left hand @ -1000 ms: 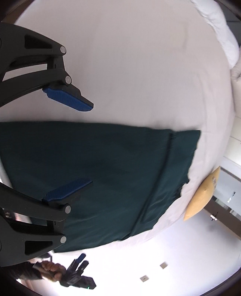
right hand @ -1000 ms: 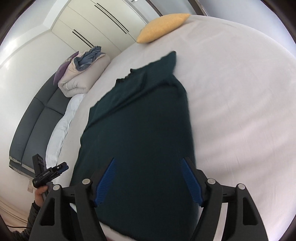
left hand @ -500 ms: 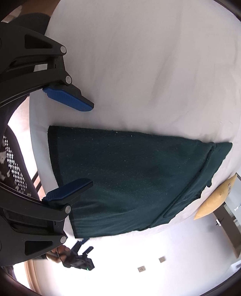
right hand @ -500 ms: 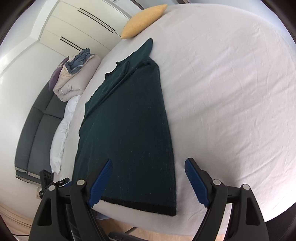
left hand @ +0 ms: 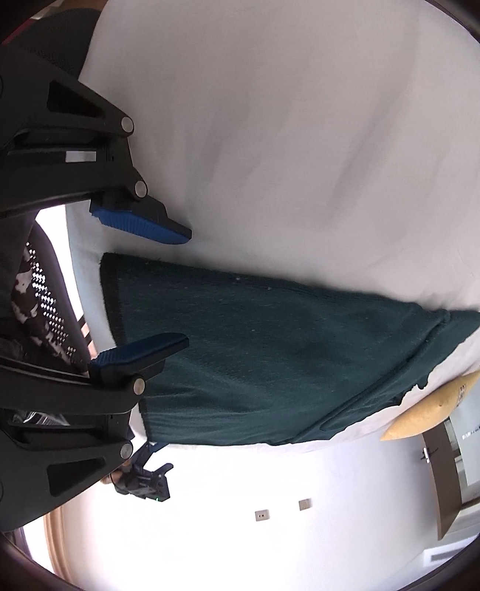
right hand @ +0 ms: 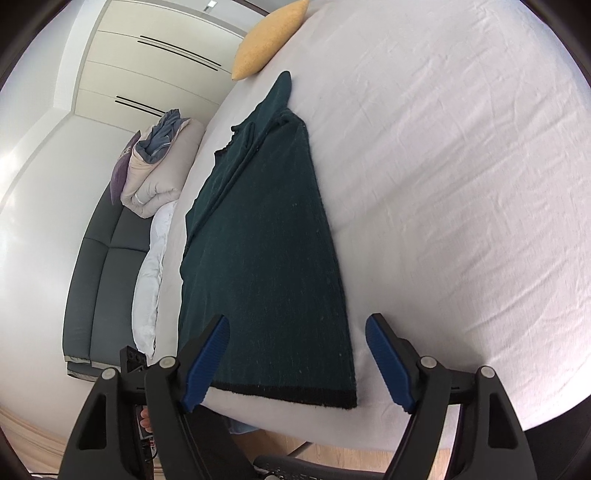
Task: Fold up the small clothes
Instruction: 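Grasp the sweater hem with the left tool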
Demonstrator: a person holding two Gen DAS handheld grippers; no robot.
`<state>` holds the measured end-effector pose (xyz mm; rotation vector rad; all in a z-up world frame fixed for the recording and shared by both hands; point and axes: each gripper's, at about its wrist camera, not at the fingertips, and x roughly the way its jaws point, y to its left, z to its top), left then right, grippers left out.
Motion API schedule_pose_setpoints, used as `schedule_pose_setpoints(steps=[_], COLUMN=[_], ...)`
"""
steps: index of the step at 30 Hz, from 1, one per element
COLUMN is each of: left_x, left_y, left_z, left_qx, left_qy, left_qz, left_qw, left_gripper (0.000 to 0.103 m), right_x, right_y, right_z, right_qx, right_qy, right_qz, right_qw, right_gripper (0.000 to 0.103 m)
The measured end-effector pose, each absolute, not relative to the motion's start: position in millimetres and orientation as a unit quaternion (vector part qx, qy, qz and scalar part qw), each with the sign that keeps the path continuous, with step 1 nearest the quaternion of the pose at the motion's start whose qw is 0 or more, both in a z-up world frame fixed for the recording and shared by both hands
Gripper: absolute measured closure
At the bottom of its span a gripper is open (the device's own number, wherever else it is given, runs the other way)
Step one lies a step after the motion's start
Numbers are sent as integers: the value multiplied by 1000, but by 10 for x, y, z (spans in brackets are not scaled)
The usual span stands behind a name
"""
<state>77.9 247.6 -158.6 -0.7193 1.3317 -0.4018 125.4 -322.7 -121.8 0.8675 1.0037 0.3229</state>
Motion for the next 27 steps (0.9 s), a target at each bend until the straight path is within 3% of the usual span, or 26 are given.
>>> schedule_pose_setpoints(steps=[6, 8, 13, 25, 27], left_x=[777, 786, 793, 755, 733], left_y=[2423, 2383, 2346, 2331, 2333], left_z=[-1569, -1588, -1645, -1652, -1647], left_qx=[-330, -339, -349, -366, -367], left_qy=[613, 613, 608, 579, 575], left_qz=[-192, -199, -202, -212, -216], left_qw=[692, 685, 684, 697, 699], left_gripper=[57, 72, 90, 95, 96], right_x=[1204, 1189, 1170, 1185, 1218], right_y=[-3269, -3277, -3309, -3202, -3125], right_z=[-1224, -1234, -1256, -1292, -1294], right_qx=[407, 406, 409, 388, 379], right_qy=[470, 475, 484, 519, 524], right_qz=[154, 154, 148, 156, 163], right_qw=[768, 765, 760, 746, 745], right_gripper=[27, 28, 33, 34, 44])
